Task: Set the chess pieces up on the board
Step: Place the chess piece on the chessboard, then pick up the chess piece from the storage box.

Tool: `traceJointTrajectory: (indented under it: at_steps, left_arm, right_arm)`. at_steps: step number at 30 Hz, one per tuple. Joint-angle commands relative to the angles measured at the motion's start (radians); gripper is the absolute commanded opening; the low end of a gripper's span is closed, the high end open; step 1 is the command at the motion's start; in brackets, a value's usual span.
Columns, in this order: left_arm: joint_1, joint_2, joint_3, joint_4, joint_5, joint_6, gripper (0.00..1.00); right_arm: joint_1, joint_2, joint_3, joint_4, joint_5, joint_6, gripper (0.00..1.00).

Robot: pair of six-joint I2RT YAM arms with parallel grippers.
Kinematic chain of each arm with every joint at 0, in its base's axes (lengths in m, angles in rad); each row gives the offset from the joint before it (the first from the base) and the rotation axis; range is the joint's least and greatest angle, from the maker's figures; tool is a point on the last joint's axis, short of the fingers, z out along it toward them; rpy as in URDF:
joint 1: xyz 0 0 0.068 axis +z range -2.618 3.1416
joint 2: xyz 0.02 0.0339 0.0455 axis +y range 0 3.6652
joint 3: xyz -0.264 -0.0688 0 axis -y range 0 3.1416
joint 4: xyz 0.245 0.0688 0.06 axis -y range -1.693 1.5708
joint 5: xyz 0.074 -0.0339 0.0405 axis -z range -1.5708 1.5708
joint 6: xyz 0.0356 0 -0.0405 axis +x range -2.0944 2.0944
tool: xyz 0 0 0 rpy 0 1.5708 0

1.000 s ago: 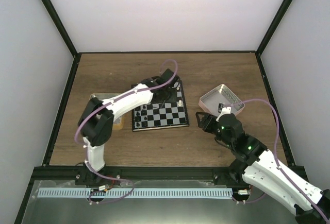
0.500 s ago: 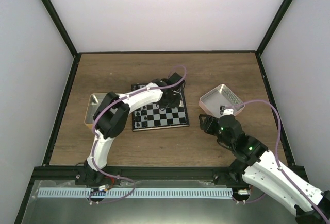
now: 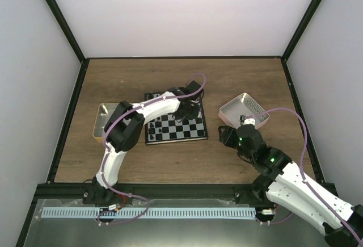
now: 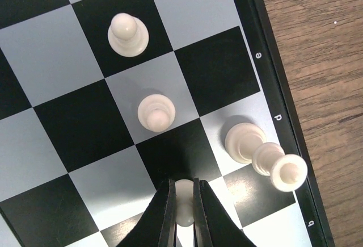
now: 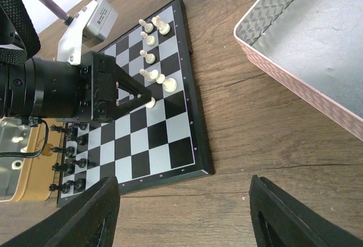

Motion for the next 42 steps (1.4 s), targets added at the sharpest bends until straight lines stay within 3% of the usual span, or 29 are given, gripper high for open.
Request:
traceJointTrajectory:
  at_steps: [1, 11, 22, 26, 35, 42]
  left_arm:
    - [0.005, 0.041, 0.036, 0.012, 0.009, 0.015, 0.06]
    - [0.006, 0.068, 0.058, -0.012, -0.045, 0.018, 0.07]
    - [0.003, 0.013, 0.042, -0.022, 0.003, 0.032, 0.29]
    - [0.004, -0.049, 0.011, -0.017, 0.004, 0.022, 0.33]
    - [0.018, -0.334, -0.233, 0.040, -0.148, -0.040, 0.40]
    - [0.146, -0.586, -0.509, 0.074, -0.262, -0.100, 0.51]
  right_arm:
    - [-0.005, 0.005, 0.045, 0.002, 0.026, 0.007, 0.64]
    - [-0.005, 0.017, 0.043, 0.011, 0.027, 0.002, 0.64]
    - [-0.006, -0.018, 0.069, 0.001, 0.071, -0.006, 0.64]
    - [-0.005, -0.014, 0.069, 0.005, 0.072, -0.011, 0.64]
    - [-0.005, 0.020, 0.073, 0.037, 0.041, -0.028, 0.64]
    - [-0.005, 0.142, 0.081, 0.122, 0.029, -0.005, 0.64]
